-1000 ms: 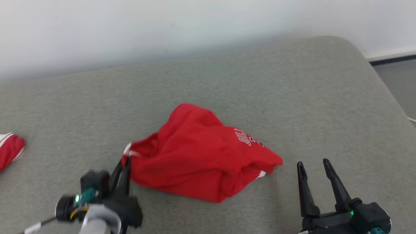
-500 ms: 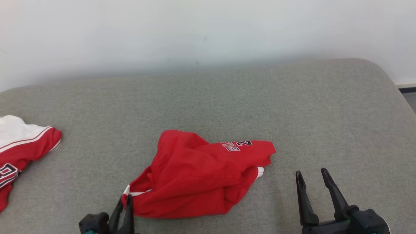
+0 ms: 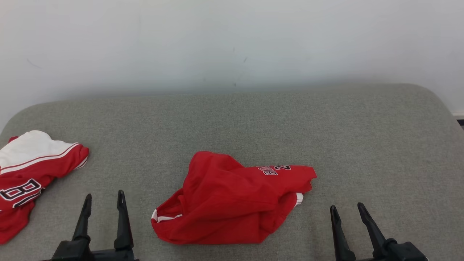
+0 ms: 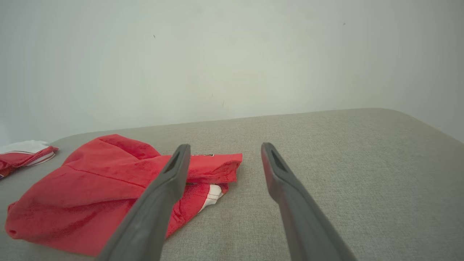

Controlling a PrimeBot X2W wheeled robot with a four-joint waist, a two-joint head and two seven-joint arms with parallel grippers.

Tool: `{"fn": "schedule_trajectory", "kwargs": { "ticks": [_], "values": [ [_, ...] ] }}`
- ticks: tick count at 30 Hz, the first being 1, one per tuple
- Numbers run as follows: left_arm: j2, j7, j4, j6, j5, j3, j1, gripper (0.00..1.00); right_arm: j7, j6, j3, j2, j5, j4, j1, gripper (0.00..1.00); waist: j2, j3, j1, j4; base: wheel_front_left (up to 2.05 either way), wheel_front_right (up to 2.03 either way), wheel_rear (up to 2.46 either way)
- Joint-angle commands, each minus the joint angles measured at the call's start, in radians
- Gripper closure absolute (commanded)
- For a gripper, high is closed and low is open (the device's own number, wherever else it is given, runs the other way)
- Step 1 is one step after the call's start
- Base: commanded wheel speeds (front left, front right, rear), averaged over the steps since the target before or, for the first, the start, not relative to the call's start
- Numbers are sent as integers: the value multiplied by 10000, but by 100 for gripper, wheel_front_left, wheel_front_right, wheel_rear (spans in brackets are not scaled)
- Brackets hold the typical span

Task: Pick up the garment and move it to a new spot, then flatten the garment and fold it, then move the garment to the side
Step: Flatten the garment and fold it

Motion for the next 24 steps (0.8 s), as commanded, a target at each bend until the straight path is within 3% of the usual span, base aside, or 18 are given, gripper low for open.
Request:
{"fn": "schedule_trajectory", "kwargs": {
  "ticks": [1,6,14,24],
  "values": [
    [3,-33,-297,62,365,170,264,0,-2,-22,-62,23,43,165,103,0,1,-31,1,38,0,0,0],
    [-118,-34,-789,80,1005,757,965,0,-2,-22,-210,19,72,685,15,0,1,-79,1,159,0,0,0],
    [-138,-33,-629,-239,1507,834,1368,0,2,-22,-324,20,-175,1736,-526,0,1,-88,1,516,0,0,0],
    [-396,-35,-237,-644,1604,759,952,0,515,-22,-164,-652,23,3387,-2724,0,1,153,1,949,0,0,0]
  ]
}}
